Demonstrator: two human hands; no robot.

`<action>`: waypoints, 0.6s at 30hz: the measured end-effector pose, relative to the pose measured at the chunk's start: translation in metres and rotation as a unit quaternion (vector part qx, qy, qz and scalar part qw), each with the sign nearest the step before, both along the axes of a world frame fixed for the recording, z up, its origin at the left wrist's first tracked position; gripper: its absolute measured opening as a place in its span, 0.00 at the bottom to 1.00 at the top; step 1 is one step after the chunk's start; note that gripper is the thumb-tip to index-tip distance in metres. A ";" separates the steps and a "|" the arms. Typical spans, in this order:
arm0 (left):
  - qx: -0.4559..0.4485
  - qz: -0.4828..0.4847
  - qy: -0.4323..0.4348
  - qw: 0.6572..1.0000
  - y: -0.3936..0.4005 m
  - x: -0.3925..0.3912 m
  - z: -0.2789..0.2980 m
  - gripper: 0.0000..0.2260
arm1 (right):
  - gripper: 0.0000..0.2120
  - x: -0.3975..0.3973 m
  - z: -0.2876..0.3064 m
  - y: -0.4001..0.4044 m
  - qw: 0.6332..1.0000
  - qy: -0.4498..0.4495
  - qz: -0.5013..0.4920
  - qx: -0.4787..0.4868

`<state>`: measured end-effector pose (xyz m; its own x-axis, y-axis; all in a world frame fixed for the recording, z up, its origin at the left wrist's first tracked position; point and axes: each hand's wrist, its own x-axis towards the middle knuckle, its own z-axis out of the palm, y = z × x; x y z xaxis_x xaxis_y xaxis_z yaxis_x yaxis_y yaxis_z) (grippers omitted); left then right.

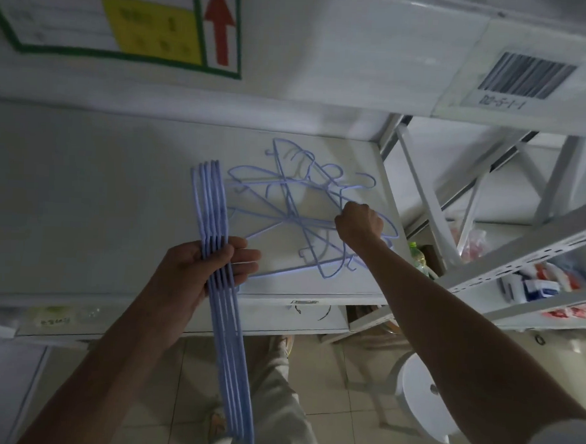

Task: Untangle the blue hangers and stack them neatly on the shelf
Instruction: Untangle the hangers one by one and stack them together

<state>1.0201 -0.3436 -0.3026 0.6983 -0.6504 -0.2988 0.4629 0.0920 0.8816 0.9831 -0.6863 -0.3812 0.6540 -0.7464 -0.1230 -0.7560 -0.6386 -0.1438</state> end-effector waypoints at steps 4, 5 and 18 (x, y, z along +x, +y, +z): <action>-0.007 -0.008 0.011 1.000 0.006 -0.018 -0.004 0.12 | 0.12 -0.027 0.004 0.016 0.999 -0.009 0.014 -0.044; -0.005 -0.011 0.014 1.000 0.008 -0.022 -0.004 0.11 | 0.12 -0.033 0.004 0.020 0.999 -0.019 0.006 -0.043; 0.055 0.036 0.013 0.998 0.002 -0.050 0.011 0.10 | 0.15 -0.070 -0.023 0.019 0.997 -0.062 0.046 0.028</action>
<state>0.9704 -0.3416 -0.2919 0.7327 -0.5620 -0.3839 0.4817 0.0297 0.8758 0.9134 -0.6671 -0.4043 0.7318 -0.6771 -0.0772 -0.6691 -0.6925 -0.2698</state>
